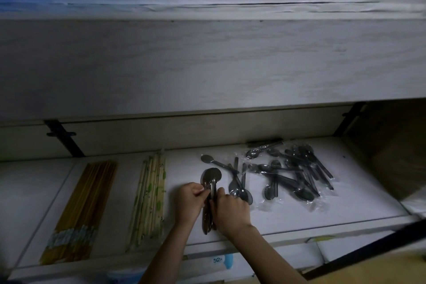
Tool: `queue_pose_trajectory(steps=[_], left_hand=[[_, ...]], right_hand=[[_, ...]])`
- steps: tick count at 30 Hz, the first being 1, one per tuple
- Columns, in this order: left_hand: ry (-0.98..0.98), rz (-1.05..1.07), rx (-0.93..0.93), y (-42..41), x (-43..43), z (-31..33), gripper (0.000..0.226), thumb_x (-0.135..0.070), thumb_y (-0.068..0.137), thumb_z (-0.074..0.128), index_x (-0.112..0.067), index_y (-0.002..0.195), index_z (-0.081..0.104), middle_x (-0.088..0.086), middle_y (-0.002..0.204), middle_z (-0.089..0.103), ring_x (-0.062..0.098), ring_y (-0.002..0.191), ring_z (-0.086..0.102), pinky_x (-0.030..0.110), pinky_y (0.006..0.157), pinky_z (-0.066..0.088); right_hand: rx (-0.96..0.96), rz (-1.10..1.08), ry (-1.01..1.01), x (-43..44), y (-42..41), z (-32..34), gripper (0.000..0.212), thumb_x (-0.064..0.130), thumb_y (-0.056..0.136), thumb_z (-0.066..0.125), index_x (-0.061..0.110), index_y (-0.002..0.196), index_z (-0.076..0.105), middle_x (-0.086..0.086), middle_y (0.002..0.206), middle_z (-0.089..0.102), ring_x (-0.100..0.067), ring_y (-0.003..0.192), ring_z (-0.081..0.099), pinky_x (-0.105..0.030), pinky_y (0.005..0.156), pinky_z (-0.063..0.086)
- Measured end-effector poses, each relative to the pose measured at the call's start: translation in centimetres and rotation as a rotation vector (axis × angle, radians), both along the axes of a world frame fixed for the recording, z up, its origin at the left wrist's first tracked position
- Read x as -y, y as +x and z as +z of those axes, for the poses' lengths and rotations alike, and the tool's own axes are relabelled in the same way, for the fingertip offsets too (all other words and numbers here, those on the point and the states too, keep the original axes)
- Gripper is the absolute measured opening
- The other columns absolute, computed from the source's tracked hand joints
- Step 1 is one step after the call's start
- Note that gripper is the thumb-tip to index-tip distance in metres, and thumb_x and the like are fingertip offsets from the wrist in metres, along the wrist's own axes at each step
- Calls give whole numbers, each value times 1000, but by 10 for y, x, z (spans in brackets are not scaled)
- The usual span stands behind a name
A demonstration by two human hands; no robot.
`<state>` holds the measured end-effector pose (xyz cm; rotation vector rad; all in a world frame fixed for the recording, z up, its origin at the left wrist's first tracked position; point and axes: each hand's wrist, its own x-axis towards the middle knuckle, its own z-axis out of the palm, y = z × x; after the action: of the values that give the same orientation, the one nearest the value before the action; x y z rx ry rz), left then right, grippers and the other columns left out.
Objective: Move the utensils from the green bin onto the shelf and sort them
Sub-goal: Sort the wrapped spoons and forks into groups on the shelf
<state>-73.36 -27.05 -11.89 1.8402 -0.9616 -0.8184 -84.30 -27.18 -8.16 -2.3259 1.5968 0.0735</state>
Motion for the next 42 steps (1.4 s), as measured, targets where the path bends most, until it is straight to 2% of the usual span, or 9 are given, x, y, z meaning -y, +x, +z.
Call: queue_pose_trajectory(steps=[3, 6, 11, 15, 20, 26, 32, 37, 42], left_hand=[[-6, 13, -10, 0, 3, -2, 8, 1, 78, 69, 7, 84, 68, 5, 62, 61, 11, 53, 60, 32, 58, 57], [-30, 13, 19, -1, 5, -3, 8, 0, 79, 69, 6, 84, 69, 10, 66, 63, 2, 45, 58, 18, 48, 52], [-31, -52, 139, -4, 4, -1, 10, -5, 85, 63, 1, 80, 71, 8, 67, 66, 18, 59, 63, 34, 61, 57], [30, -124, 203, 0, 3, -1, 34, -2, 87, 56, -16, 56, 59, 6, 55, 57, 32, 64, 64, 42, 64, 56], [75, -157, 267, 3, -2, -1, 26, -4, 89, 53, -9, 66, 63, 3, 53, 51, 12, 50, 45, 15, 48, 32], [54, -144, 226, 5, -3, -5, 19, 0, 85, 55, 1, 72, 68, 21, 70, 67, 32, 68, 65, 41, 66, 53], [36, -128, 244, 4, -7, -3, 19, -4, 85, 58, -3, 70, 69, 13, 64, 66, 21, 58, 58, 30, 56, 45], [38, -131, 246, 2, -8, 1, 15, -6, 85, 60, -6, 75, 72, 9, 70, 69, 21, 66, 64, 25, 62, 46], [-8, -69, 369, 4, -12, 13, 17, -10, 88, 59, -19, 75, 66, -8, 63, 53, 15, 66, 57, 25, 62, 47]], right_hand=[[22, -2, -12, -1, -1, 0, 26, 23, 98, 33, 10, 115, 47, -8, 114, 63, -29, 104, 63, -33, 78, 48], [31, 13, -12, -4, -3, 1, 27, 19, 96, 35, 10, 119, 48, -8, 119, 59, -29, 106, 61, -34, 80, 48], [28, 48, 0, -4, -4, 2, 33, 16, 96, 37, 13, 128, 42, -8, 123, 54, -29, 106, 61, -36, 83, 49], [34, 98, 33, 0, -5, 0, 39, 18, 96, 38, 14, 135, 36, -9, 126, 51, -31, 108, 59, -38, 87, 50], [33, 141, 48, 2, -8, -1, 41, 19, 98, 36, 15, 138, 34, -9, 130, 48, -32, 111, 56, -37, 94, 43], [22, 163, 13, 4, -10, 0, 35, 18, 97, 36, 12, 132, 40, -9, 130, 49, -31, 110, 56, -36, 96, 40], [6, 150, 0, 8, -9, -2, 34, 14, 96, 36, 11, 128, 43, -10, 128, 50, -34, 109, 57, -37, 98, 38], [15, 151, -28, 8, -11, -3, 32, 15, 96, 35, 11, 127, 44, -10, 126, 52, -33, 108, 57, -37, 97, 38], [84, 130, -78, 6, -14, -3, 35, 13, 95, 35, 12, 128, 46, -10, 124, 52, -32, 107, 57, -36, 95, 40]])
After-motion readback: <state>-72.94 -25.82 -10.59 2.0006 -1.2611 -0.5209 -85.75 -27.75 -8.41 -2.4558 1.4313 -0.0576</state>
